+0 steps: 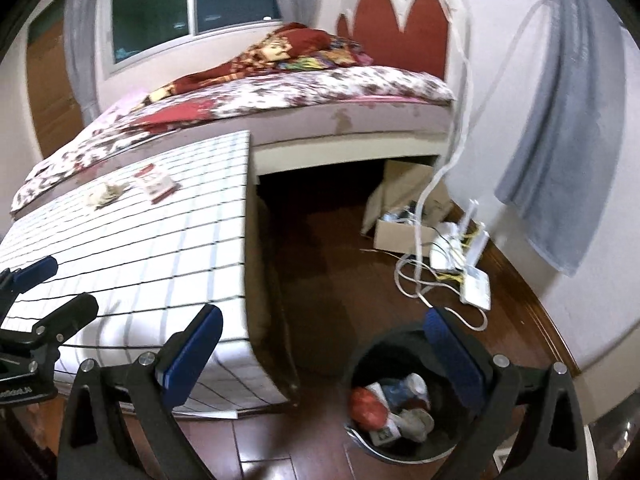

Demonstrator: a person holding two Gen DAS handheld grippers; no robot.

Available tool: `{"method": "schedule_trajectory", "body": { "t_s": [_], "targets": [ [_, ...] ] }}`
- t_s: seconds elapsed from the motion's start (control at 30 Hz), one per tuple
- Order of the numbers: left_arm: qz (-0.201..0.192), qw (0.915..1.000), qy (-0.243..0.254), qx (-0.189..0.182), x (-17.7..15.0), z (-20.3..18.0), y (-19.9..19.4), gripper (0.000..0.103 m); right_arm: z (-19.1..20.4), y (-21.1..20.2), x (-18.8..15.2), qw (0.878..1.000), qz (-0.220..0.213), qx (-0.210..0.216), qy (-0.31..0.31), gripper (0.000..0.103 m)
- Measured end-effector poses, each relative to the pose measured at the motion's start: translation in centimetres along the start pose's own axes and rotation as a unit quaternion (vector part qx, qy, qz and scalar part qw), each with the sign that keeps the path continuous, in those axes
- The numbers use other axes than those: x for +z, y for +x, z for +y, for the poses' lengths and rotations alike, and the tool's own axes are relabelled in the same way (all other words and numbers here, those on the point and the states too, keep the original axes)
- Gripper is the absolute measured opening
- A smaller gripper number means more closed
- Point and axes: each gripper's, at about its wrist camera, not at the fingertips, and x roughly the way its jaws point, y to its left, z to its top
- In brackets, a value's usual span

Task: Collect trash
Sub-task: 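Move both open tools back over the table toward the cloth and box, then grasp the beige cloth with the left tool while the right tool grasps the red-white milk box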

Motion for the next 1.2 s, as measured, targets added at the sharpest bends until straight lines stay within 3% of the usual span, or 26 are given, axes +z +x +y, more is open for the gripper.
{"method": "schedule_trajectory", "body": {
  "t_s": [0.47,0.73,1.0,1.2],
  "targets": [
    [-0.003,0.9967,-0.032,0.075,-0.1,8.7,-1.6,0.1,7.9,3.2,2.0,0.997,0.002,0.067,-0.049,0.102],
    [-0.001,0.992,-0.059,0.112,2.6,15.5,-1.6,0.101,11.9,4.7,6.2,0.992,-0.005,0.121,-0.048,0.102],
    [0.02,0.9873,-0.102,0.12,4.5,21.2,4.2,0.101,17.6,10.0,10.8,0.983,0.002,0.147,-0.114,0.102],
    [0.042,0.9869,-0.102,0.118,4.8,23.1,8.7,0.101,21.6,16.4,13.1,0.974,0.048,0.137,-0.175,0.102]
  ]
}}
